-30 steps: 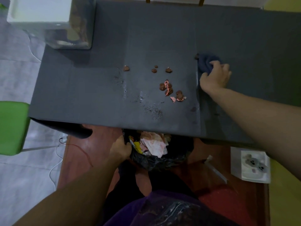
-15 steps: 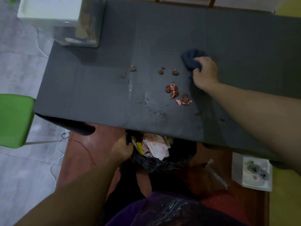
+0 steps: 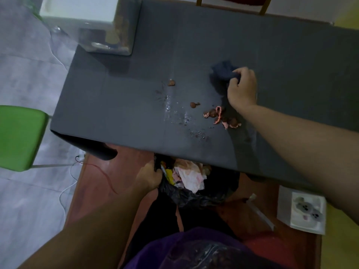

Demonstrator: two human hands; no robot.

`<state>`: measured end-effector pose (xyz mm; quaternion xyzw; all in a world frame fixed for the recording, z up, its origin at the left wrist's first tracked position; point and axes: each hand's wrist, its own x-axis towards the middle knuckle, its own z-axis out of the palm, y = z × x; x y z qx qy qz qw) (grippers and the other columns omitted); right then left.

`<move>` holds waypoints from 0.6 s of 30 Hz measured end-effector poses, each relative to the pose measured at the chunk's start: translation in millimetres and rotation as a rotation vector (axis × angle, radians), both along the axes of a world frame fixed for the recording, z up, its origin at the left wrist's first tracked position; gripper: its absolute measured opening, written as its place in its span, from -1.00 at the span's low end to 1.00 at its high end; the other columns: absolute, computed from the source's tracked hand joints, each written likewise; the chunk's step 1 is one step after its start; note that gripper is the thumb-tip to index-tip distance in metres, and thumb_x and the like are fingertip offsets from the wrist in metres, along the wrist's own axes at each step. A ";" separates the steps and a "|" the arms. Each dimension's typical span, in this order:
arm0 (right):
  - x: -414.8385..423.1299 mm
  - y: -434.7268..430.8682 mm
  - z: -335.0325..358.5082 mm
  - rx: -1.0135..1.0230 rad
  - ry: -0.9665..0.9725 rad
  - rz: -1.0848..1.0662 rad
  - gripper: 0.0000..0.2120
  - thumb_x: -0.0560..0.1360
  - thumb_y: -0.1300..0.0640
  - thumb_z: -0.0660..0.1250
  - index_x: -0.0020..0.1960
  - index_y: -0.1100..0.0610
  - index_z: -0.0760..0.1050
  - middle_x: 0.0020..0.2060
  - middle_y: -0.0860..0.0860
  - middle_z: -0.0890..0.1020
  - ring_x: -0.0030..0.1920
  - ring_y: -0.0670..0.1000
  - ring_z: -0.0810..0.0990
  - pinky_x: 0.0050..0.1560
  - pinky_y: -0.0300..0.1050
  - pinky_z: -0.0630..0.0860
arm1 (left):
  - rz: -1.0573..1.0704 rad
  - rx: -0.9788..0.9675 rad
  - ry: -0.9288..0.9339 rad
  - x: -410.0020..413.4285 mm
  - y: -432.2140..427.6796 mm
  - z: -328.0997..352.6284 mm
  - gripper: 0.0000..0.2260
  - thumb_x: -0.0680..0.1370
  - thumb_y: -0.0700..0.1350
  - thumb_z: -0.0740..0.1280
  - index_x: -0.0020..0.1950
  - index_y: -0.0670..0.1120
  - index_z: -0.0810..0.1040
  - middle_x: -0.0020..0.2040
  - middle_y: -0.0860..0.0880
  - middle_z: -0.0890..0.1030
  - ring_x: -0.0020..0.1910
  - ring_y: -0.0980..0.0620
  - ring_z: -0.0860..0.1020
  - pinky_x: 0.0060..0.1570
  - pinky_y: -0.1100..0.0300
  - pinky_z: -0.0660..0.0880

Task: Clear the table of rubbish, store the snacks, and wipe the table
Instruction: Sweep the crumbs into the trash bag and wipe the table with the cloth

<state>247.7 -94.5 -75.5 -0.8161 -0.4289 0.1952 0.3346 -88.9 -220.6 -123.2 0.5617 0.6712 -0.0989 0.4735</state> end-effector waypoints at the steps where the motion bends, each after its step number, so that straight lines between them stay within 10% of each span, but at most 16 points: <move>1: -2.9 6.4 -2.7 -0.056 -0.009 0.011 -0.75 0.53 0.30 0.16 0.16 0.21 0.49 0.19 0.17 0.51 0.19 0.09 0.47 0.16 -0.20 0.33 | -0.008 -0.005 -0.001 -2.8 1.7 1.3 -0.96 0.57 -0.22 0.20 -0.03 -0.18 0.42 -0.10 -0.26 0.53 -0.03 -0.29 0.54 -0.18 0.02 0.40; 10: -57.1 29.1 -2.9 -0.149 0.029 0.210 -0.81 0.56 0.22 0.11 -0.09 0.21 0.48 -0.17 0.06 0.56 -0.10 0.08 0.52 -0.18 -0.06 0.37 | -0.012 -0.031 -0.013 -21.3 16.0 12.9 -0.84 0.53 -0.12 0.20 0.04 -0.16 0.45 0.05 -0.29 0.57 0.08 -0.29 0.54 -0.03 0.01 0.44; 14: -76.9 55.5 2.1 -0.011 0.060 -0.034 -0.87 0.55 0.27 0.11 0.00 0.16 0.42 0.03 0.11 0.52 0.04 0.06 0.47 -0.02 -0.14 0.35 | -0.032 -0.041 -0.025 -30.2 21.6 15.3 -0.87 0.52 -0.14 0.20 0.02 -0.15 0.45 0.08 -0.29 0.58 0.10 -0.29 0.54 0.01 -0.02 0.46; 18: -95.1 71.0 2.9 -0.088 0.060 0.179 -0.63 0.53 0.37 0.13 0.30 0.24 0.43 0.25 0.16 0.50 0.24 0.10 0.47 0.18 -0.17 0.35 | -0.049 -0.045 -0.012 -38.2 25.2 14.4 -0.91 0.56 -0.21 0.20 0.02 -0.17 0.46 0.09 -0.28 0.58 0.11 -0.27 0.54 0.03 -0.02 0.47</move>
